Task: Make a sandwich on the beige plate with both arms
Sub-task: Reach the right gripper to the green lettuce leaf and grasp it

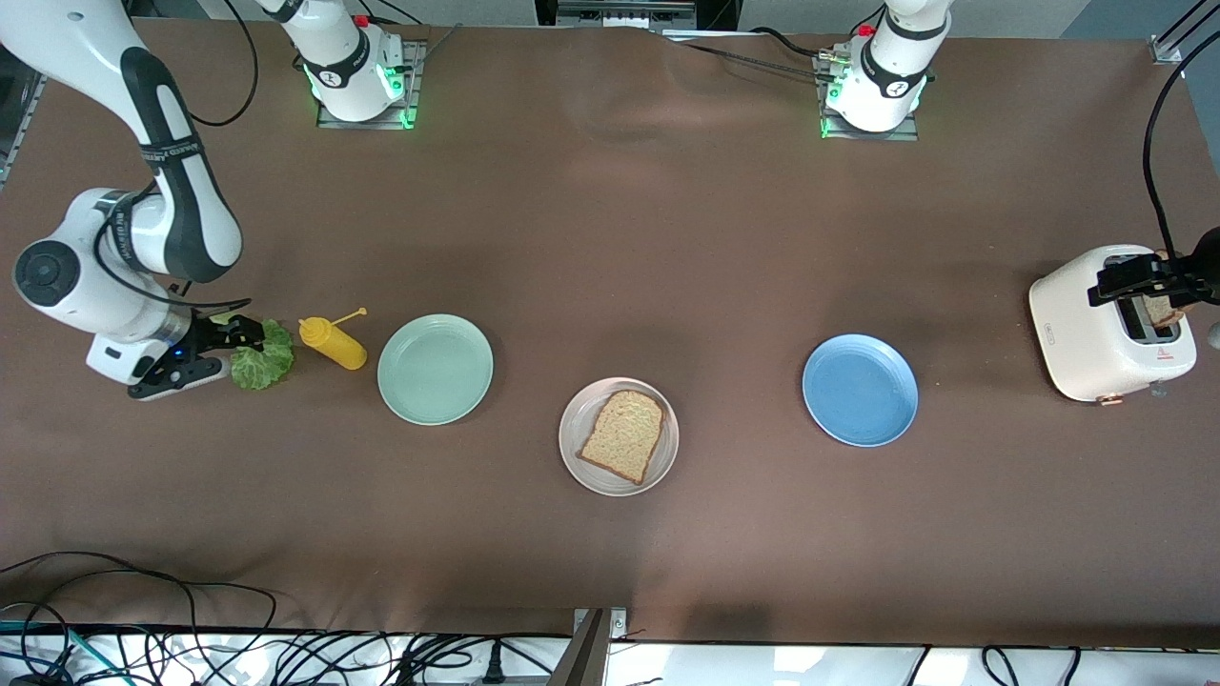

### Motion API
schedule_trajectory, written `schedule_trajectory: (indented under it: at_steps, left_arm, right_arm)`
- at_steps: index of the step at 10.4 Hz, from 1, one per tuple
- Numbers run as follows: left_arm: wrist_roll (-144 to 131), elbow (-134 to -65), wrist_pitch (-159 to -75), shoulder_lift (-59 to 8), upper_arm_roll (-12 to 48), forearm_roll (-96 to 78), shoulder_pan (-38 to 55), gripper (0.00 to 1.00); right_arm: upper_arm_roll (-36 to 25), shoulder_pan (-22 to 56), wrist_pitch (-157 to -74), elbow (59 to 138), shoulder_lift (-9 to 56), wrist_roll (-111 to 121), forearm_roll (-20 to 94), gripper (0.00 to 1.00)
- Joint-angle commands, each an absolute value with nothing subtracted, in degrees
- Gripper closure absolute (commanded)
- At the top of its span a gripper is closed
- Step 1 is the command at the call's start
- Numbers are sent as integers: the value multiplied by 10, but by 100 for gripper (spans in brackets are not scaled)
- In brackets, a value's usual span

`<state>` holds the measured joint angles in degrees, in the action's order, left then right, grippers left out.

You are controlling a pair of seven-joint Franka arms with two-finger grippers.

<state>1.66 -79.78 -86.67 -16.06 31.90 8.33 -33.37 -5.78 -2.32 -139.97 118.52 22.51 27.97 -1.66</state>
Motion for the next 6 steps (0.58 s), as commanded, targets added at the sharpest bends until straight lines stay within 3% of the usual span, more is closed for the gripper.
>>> schedule_trajectory:
  at_steps: [1,4,6]
  left_arm:
    - [29,-795,-869,-150,170,27,-212,0]
    - [30,-800,-869,-142,71,-4,-122,0]
    - [30,-815,-883,-136,55,-5,-110,2]
  right_arm:
    - [-54,-35,-1440,1229,216,322,-11,0]
    - [-54,-48,-1469,1232,235,379,-11,0]
    - [-54,-56,-1491,1232,251,405,-2,0]
